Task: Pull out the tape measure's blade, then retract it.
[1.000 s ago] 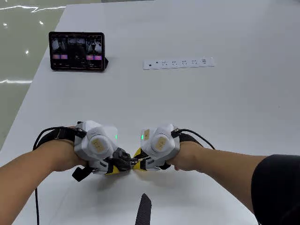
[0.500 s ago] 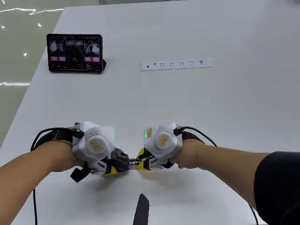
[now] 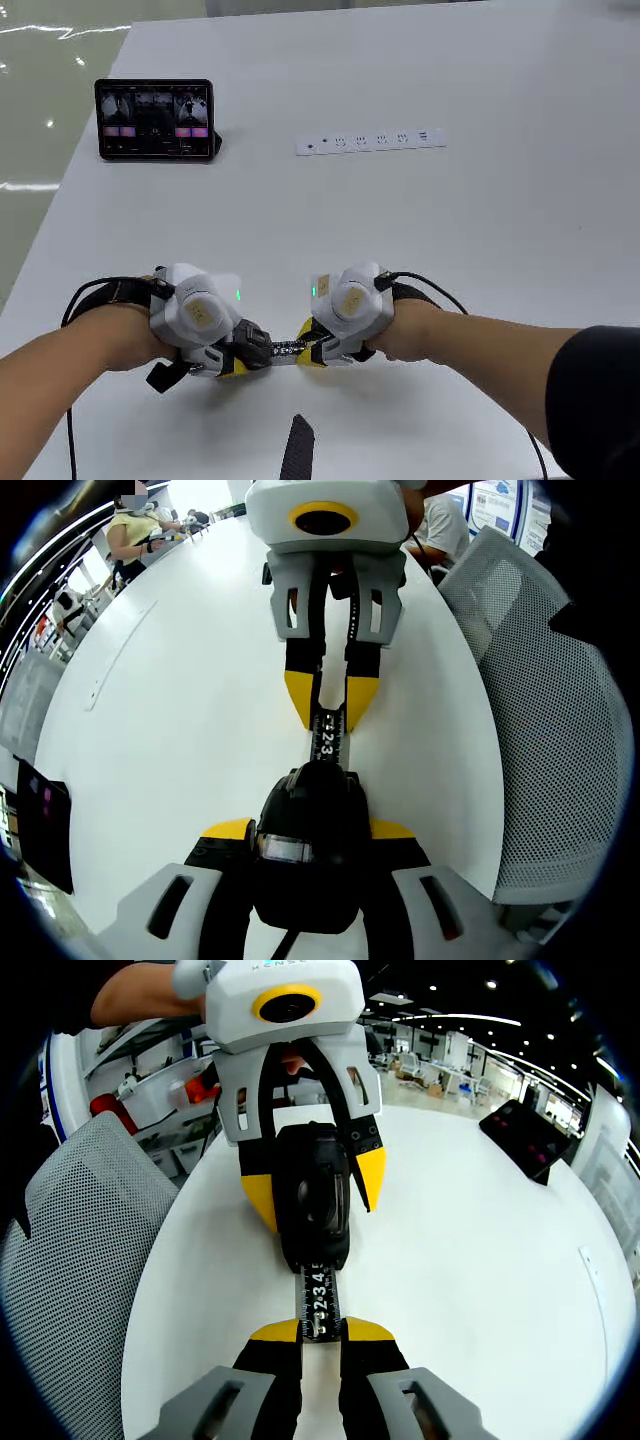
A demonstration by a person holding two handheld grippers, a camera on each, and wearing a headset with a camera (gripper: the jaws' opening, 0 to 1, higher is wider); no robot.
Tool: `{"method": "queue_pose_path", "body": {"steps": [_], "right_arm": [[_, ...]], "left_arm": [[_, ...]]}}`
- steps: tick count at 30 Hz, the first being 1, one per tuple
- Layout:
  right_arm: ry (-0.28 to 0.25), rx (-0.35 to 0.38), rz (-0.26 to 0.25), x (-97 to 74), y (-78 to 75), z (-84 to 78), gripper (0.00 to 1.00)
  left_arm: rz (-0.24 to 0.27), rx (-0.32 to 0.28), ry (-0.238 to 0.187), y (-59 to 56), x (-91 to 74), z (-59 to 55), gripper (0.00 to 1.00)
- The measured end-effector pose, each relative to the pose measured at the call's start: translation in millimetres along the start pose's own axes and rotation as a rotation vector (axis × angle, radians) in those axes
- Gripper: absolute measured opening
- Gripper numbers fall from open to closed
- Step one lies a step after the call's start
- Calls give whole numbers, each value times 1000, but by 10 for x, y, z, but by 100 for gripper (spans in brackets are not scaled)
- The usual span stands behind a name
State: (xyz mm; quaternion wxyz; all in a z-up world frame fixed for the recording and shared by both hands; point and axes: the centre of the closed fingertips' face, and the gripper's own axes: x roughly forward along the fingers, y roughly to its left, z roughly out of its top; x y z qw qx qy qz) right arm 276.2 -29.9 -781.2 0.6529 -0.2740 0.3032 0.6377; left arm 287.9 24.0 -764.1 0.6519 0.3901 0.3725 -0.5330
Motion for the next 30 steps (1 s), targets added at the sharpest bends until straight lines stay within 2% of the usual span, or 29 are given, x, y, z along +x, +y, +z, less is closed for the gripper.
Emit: {"method": "queue_pose_path", "body": {"steps": [30], "right_arm": [[20,25,-6,-112,-8,-119,10]], "left_arm": [[5,0,3,4,-1,-2,36]]}}
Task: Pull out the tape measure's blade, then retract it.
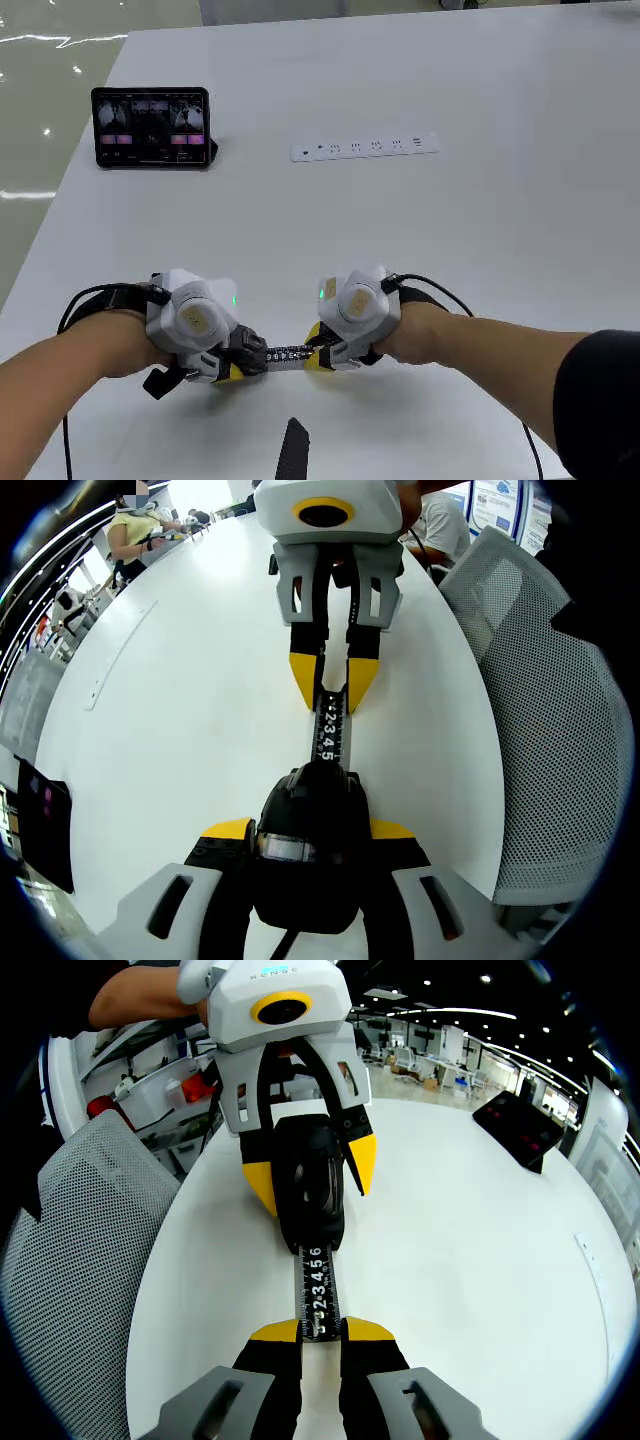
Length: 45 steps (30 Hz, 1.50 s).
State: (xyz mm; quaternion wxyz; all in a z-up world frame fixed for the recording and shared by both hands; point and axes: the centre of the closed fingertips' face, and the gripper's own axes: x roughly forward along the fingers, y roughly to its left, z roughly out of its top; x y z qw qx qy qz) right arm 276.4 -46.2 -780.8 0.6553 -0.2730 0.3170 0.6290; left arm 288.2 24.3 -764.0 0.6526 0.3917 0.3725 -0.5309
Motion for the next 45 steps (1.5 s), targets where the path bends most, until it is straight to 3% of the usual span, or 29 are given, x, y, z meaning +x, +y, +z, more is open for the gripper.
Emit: {"method": "queue_pose_path", "body": {"steps": [45], "right_arm": [[24,-7,-11,-198,-45,-253,10]], "left_arm": [[11,-17,-10,5,5,12,37]]}}
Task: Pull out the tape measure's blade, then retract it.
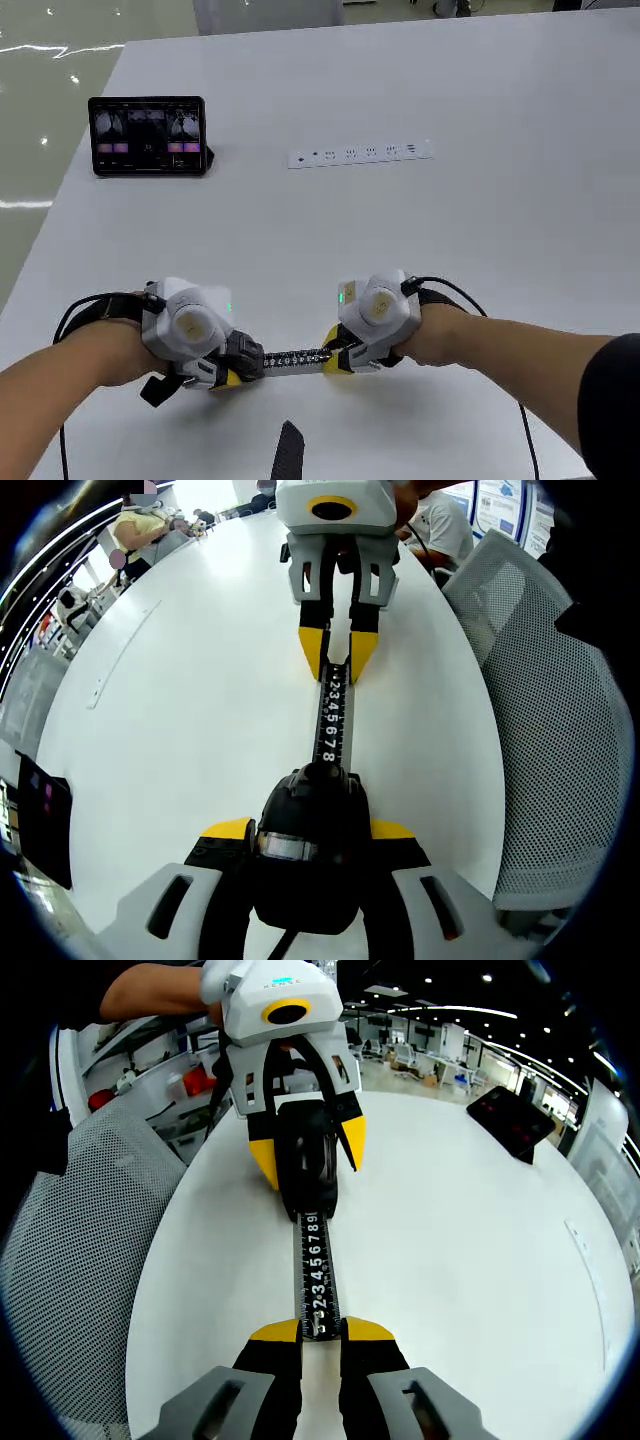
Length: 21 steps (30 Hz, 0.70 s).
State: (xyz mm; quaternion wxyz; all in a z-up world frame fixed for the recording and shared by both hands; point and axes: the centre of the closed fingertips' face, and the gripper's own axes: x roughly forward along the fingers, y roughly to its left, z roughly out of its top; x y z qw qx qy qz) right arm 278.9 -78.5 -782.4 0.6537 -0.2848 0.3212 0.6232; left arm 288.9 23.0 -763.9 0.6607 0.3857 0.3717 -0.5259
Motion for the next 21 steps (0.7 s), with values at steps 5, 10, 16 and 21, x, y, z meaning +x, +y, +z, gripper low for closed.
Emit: {"method": "queue_pose_path", "body": {"steps": [5,10,16,21], "right_arm": [[0,7,-3,-26,-11,-41,10],[1,11,-5,-50,-8,-65,10],[2,14,-7,-82,-4,-96,10],[2,17,-8,-109,-1,-122,10]], "left_arm": [[1,0,-1,0,-1,1,36],[1,1,-3,-1,-2,1,36],[2,0,-6,0,-4,2,36],[1,1,-5,-3,-3,6,36]]}}
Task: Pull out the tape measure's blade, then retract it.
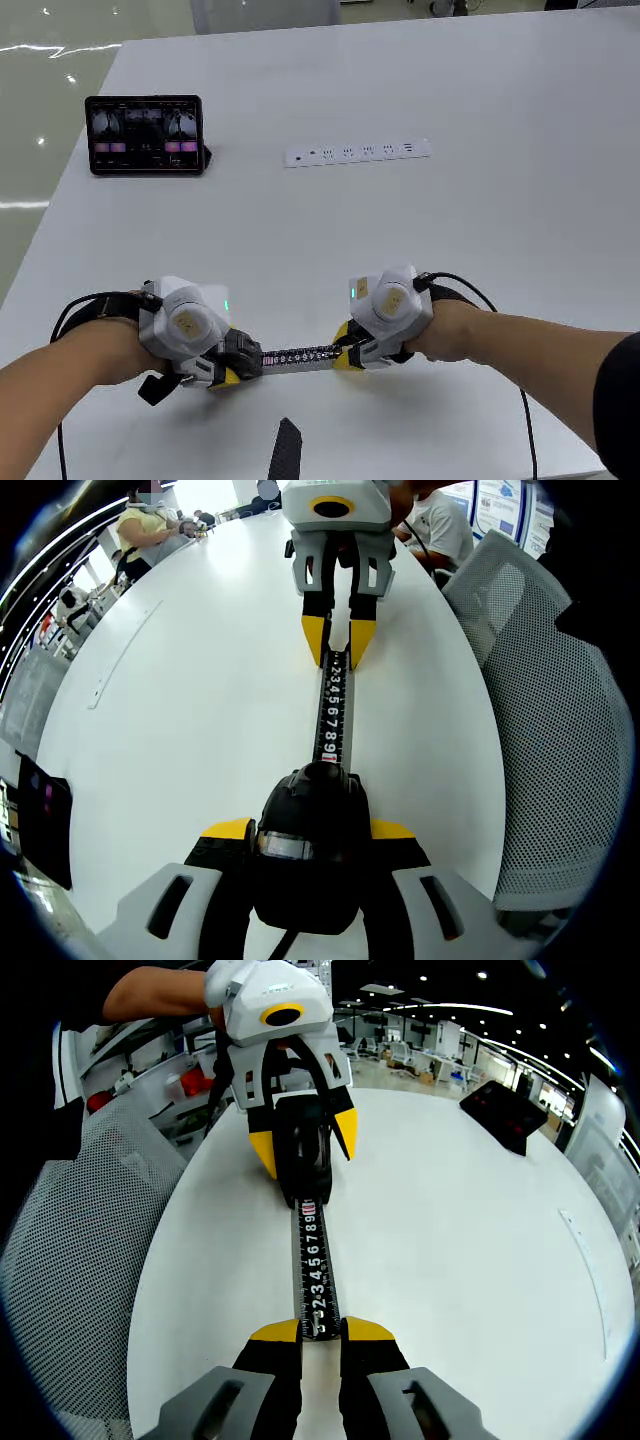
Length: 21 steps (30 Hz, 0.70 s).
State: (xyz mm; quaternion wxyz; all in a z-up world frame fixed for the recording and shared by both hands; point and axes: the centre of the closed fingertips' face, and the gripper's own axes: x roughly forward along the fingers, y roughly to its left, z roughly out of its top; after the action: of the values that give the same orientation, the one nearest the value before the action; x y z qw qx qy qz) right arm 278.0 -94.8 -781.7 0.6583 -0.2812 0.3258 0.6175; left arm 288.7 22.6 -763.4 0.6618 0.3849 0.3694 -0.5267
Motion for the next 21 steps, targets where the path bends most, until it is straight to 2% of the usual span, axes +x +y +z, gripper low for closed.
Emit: {"method": "queue_pose_path", "body": {"steps": [21], "right_arm": [[-1,8,-4,-106,-10,-98,10]], "left_arm": [[4,-4,-4,-1,5,7,36]]}}
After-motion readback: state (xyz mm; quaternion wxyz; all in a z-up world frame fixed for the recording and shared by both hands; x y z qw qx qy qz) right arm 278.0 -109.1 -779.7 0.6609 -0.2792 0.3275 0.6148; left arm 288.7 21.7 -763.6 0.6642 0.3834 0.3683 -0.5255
